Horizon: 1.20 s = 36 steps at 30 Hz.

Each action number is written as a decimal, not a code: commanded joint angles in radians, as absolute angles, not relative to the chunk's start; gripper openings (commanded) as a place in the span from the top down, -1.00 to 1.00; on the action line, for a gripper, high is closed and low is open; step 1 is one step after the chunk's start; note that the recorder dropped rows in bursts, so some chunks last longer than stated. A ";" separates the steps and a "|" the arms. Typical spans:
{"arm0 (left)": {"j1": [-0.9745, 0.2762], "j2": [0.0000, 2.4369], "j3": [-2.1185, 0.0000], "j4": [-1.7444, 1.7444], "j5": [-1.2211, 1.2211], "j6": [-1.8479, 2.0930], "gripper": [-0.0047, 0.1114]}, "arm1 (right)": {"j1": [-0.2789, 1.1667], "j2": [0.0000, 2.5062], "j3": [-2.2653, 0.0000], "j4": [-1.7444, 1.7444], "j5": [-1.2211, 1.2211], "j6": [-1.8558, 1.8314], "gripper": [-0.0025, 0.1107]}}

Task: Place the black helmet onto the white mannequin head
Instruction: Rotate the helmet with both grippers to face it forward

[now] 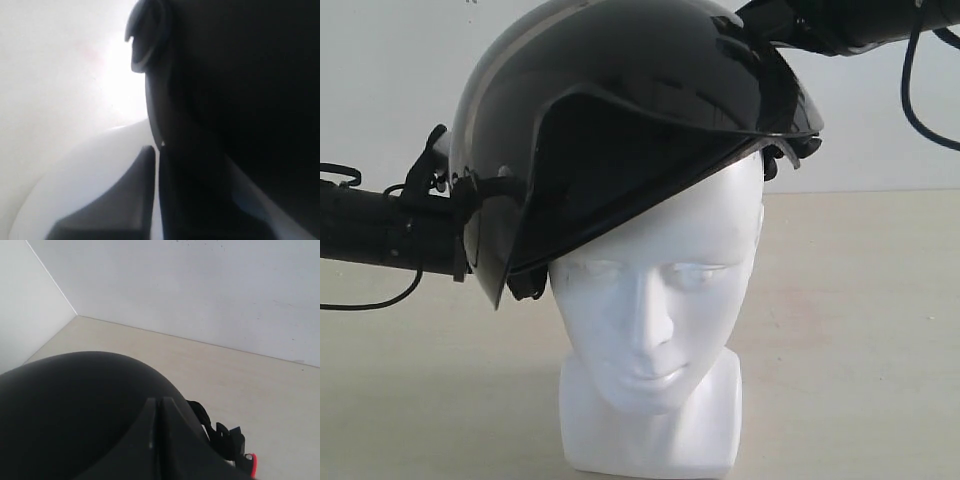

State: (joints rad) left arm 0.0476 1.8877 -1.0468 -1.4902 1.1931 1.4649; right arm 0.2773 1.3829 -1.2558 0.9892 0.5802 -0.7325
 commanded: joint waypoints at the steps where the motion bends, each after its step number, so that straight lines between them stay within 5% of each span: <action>1: 0.030 1.868 -1.059 -1.572 1.221 1.452 0.84 | 0.277 1.384 -1.259 0.986 0.617 -0.732 0.96; 36: 0.083 1.693 -1.107 -1.599 1.221 1.381 0.84 | 0.277 1.359 -1.259 0.852 0.739 -0.583 0.96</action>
State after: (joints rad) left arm 0.0966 1.7203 -1.0707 -1.5489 1.1094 1.4157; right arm 0.2698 1.3602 -1.2617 0.8706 0.6513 -0.6089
